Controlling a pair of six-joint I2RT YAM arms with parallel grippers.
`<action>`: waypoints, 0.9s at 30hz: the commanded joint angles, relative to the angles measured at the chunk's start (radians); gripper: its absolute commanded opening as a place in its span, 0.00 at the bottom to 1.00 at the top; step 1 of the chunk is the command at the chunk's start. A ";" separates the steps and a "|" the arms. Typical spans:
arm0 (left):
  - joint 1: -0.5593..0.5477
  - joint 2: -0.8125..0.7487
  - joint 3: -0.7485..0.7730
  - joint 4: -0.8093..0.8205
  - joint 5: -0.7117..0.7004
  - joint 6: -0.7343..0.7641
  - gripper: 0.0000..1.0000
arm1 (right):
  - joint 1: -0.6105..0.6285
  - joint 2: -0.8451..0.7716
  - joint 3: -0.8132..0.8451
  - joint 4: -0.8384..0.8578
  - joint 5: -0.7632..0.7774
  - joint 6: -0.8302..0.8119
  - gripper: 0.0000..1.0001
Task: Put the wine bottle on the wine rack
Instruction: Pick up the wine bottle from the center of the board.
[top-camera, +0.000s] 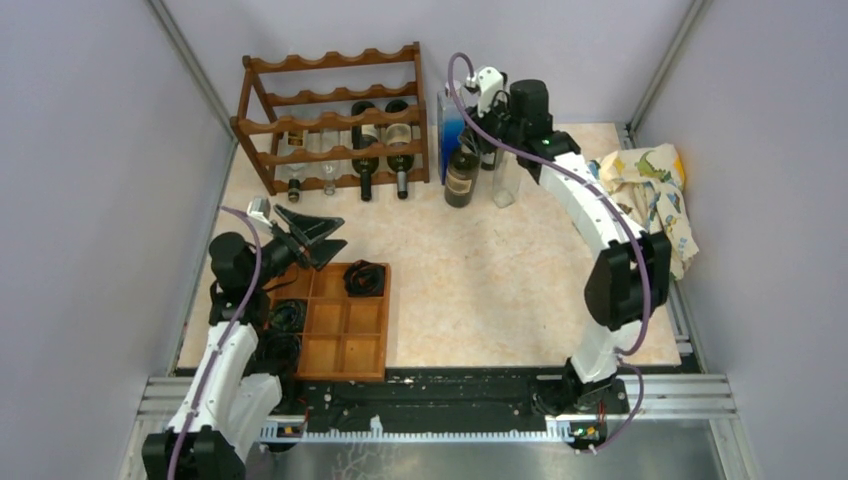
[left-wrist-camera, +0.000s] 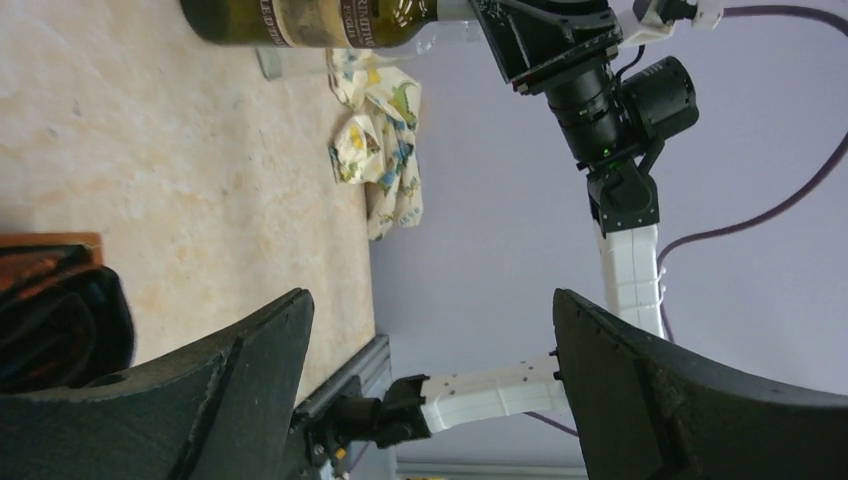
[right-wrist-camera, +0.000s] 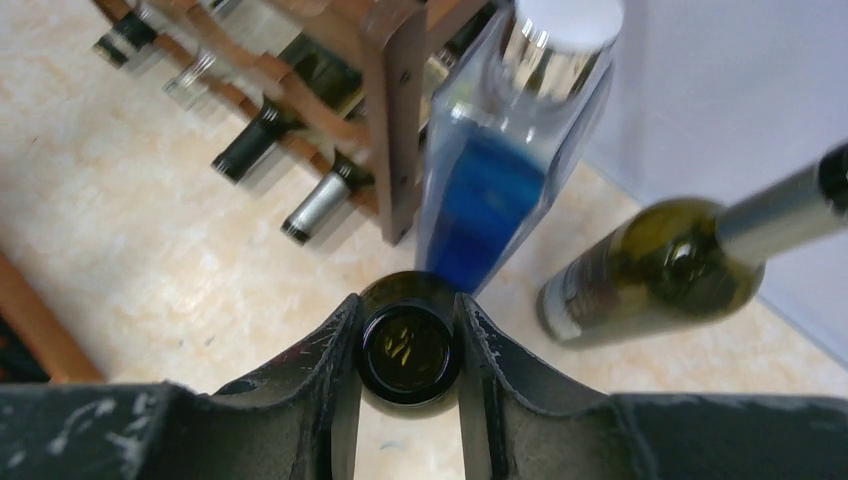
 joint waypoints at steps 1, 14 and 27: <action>-0.151 0.015 -0.017 0.085 -0.145 -0.166 0.94 | 0.011 -0.243 -0.178 0.104 -0.061 0.044 0.00; -0.680 0.260 0.112 0.081 -0.701 -0.476 0.98 | 0.086 -0.854 -0.982 0.660 -0.057 -0.020 0.00; -0.796 0.592 0.362 -0.228 -0.563 -0.525 0.98 | 0.142 -1.337 -1.382 0.580 -0.199 -0.311 0.00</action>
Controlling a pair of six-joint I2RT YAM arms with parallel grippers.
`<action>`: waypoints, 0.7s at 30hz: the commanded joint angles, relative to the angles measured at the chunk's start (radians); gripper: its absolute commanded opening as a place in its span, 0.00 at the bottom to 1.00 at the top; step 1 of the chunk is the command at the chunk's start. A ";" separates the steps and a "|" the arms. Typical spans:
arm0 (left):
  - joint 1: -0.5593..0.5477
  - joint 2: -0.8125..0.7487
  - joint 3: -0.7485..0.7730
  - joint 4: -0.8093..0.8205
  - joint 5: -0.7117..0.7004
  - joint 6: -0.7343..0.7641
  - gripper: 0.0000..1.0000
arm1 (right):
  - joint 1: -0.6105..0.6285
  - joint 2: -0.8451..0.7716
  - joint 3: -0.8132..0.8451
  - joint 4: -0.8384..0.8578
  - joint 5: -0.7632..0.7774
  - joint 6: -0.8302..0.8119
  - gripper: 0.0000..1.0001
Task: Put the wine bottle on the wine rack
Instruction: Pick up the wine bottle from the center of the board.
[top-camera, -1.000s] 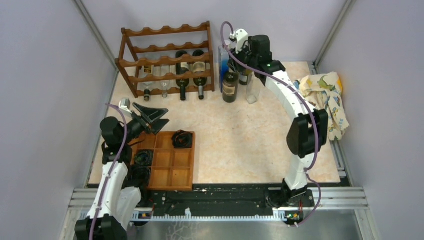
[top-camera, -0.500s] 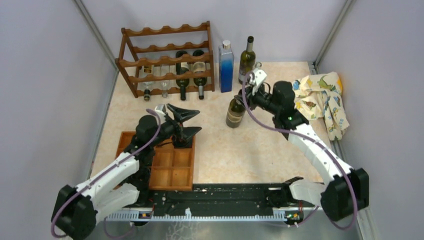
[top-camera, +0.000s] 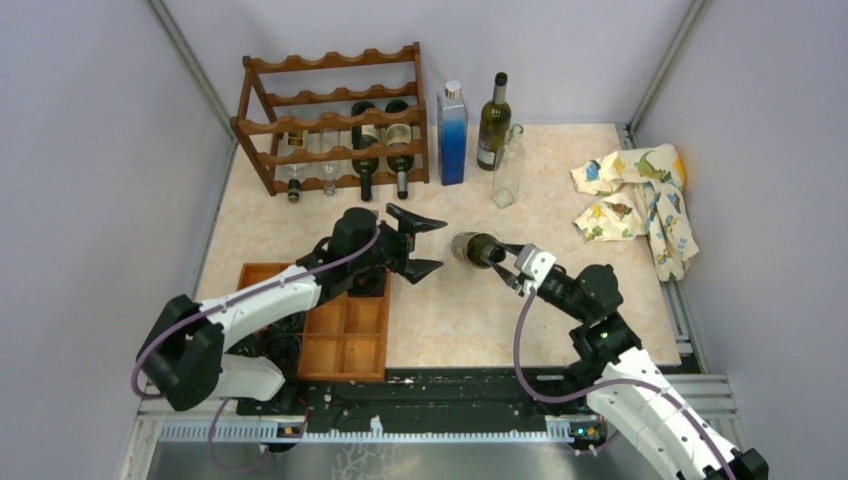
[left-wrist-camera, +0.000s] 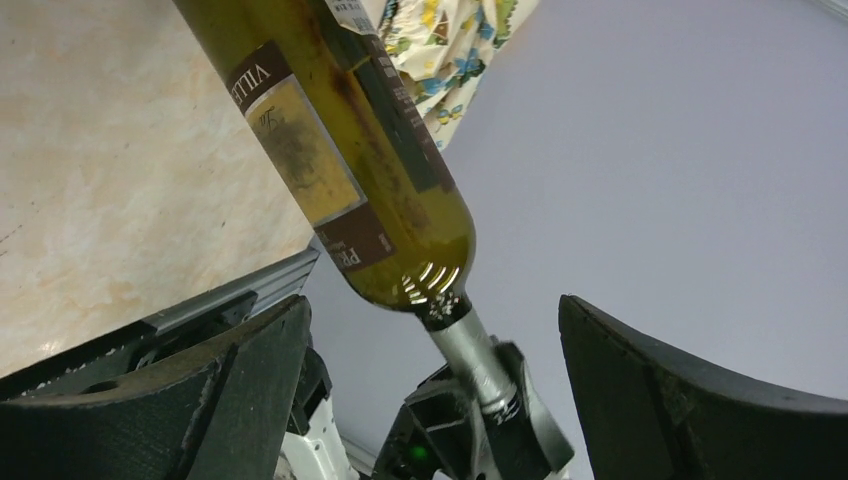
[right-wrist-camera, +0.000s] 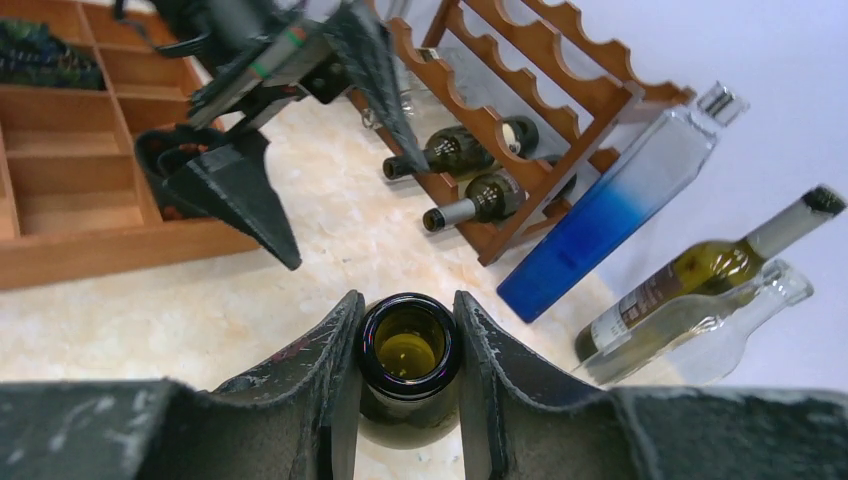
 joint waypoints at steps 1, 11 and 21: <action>-0.013 0.073 0.124 -0.234 0.031 -0.005 0.98 | 0.010 -0.092 -0.044 -0.006 -0.102 -0.185 0.00; -0.043 0.257 0.208 -0.314 0.143 0.042 0.98 | 0.013 -0.107 -0.102 -0.077 -0.249 -0.432 0.00; -0.055 0.378 0.265 -0.184 0.171 0.029 0.99 | 0.018 -0.065 -0.112 -0.106 -0.349 -0.561 0.00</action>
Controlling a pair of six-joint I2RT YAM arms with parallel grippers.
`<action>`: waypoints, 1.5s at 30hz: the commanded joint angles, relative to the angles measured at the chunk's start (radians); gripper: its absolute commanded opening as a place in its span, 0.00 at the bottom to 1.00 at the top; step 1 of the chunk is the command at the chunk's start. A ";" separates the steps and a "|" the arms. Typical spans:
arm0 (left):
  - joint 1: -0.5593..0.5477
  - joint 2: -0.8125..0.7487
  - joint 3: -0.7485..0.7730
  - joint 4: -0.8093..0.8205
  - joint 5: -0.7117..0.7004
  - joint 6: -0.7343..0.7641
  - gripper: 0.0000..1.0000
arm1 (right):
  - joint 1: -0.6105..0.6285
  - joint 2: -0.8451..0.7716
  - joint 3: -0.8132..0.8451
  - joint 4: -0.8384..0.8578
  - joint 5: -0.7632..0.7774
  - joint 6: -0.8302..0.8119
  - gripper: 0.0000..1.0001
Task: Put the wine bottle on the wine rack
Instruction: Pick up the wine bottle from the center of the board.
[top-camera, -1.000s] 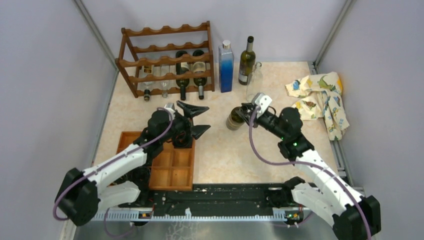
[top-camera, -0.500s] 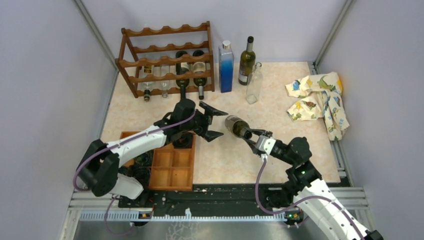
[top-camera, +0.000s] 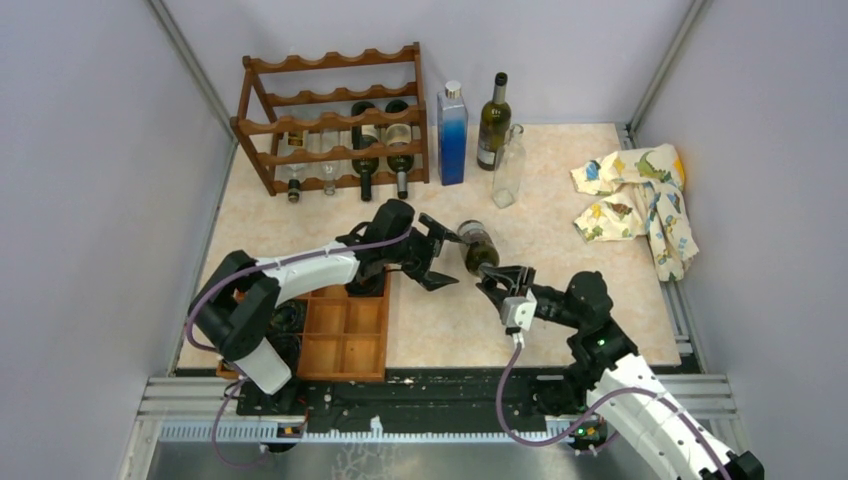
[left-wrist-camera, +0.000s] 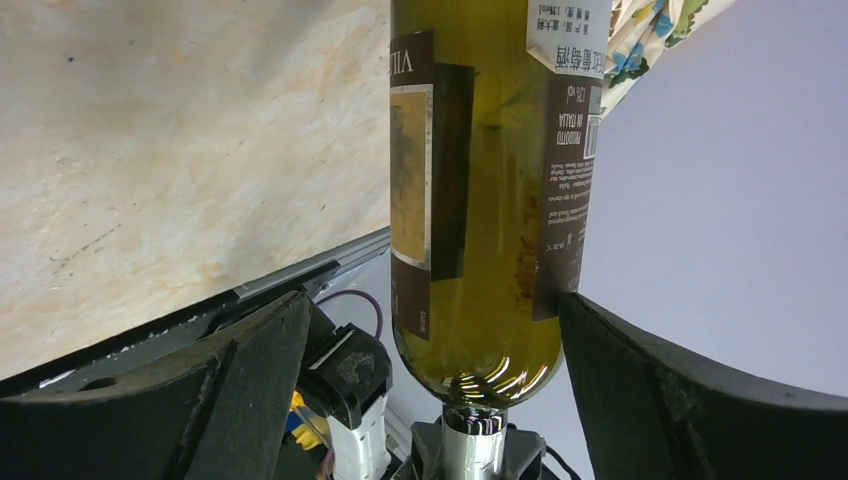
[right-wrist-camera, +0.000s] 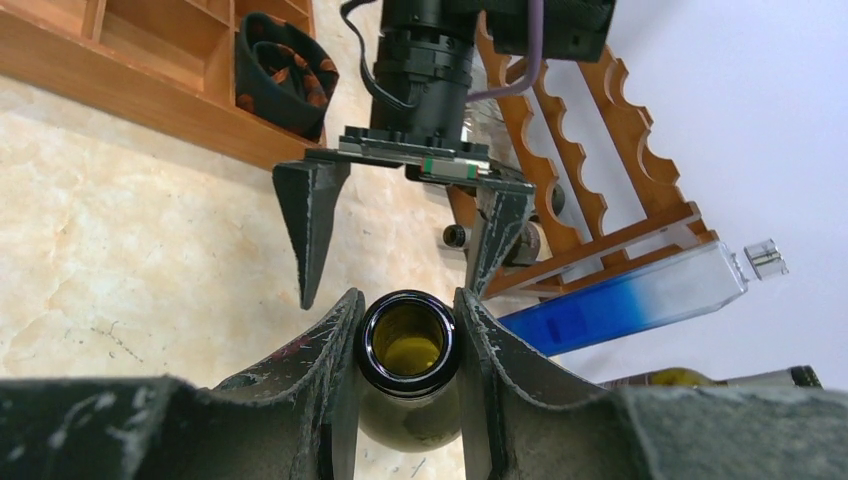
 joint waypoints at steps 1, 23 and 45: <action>-0.018 0.051 0.039 0.030 0.026 -0.012 0.99 | 0.016 0.017 -0.001 0.011 -0.093 -0.071 0.00; -0.023 0.154 0.068 0.220 0.061 0.020 0.96 | 0.124 0.101 -0.003 0.077 -0.072 -0.065 0.00; -0.004 0.060 -0.071 0.452 0.016 0.308 0.00 | 0.153 -0.054 0.009 -0.099 0.017 -0.067 0.82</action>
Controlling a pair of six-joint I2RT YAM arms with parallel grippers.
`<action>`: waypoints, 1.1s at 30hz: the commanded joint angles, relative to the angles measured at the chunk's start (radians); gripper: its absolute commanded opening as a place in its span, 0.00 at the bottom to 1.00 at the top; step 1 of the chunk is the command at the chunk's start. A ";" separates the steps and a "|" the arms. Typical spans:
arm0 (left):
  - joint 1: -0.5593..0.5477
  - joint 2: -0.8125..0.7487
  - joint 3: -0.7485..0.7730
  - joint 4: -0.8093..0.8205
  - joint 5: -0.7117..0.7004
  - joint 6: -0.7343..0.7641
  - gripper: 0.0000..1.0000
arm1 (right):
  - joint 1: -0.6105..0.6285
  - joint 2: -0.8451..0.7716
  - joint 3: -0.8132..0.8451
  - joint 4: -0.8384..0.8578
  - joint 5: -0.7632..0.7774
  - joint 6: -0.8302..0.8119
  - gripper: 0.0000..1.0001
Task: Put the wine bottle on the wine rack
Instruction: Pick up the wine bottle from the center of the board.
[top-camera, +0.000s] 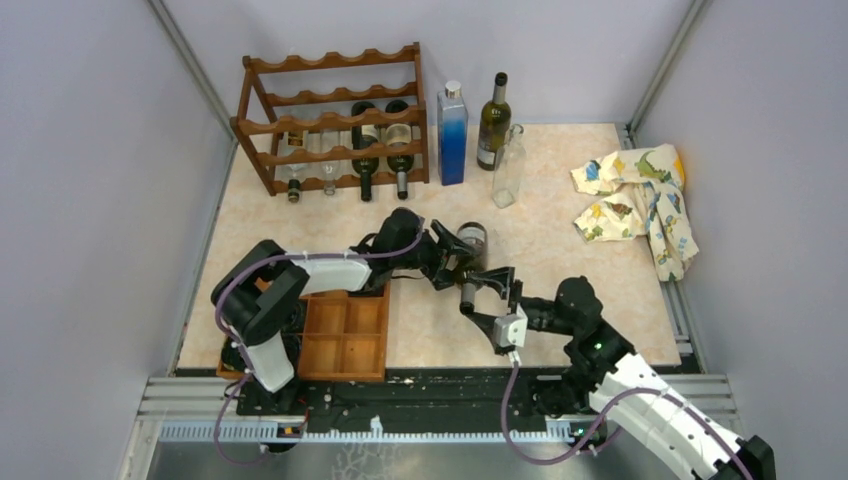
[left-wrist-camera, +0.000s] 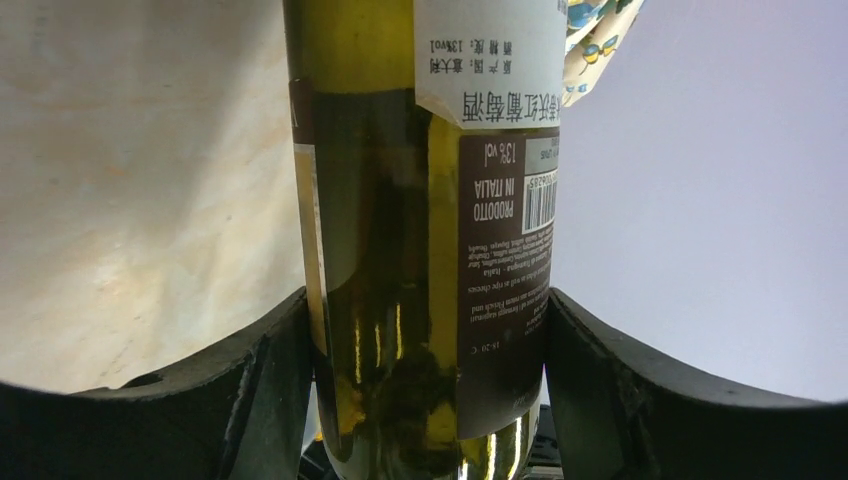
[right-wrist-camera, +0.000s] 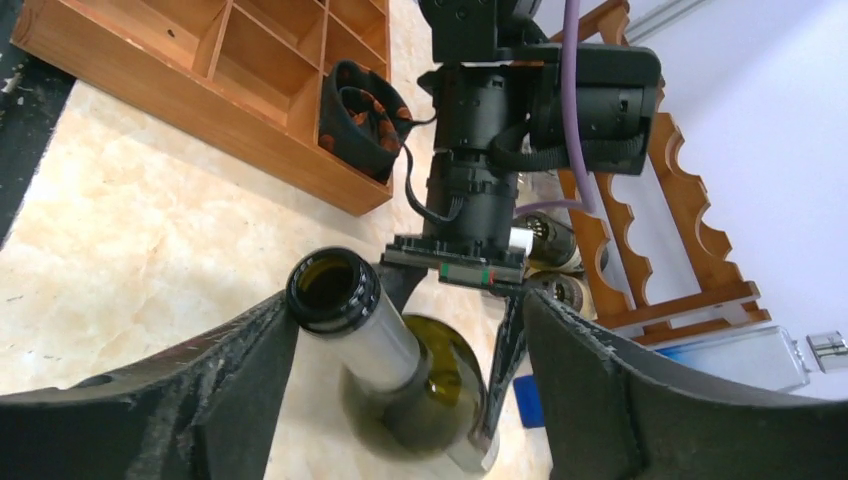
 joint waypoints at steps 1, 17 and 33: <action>0.024 -0.110 -0.044 0.094 -0.042 0.186 0.00 | 0.005 -0.098 0.027 -0.104 0.007 0.002 0.86; 0.144 -0.276 -0.158 0.111 0.110 0.725 0.00 | -0.107 -0.039 0.171 -0.030 0.338 0.796 0.99; 0.141 -0.506 -0.295 0.204 0.090 0.967 0.00 | -0.298 0.609 0.402 0.282 -0.011 1.808 0.98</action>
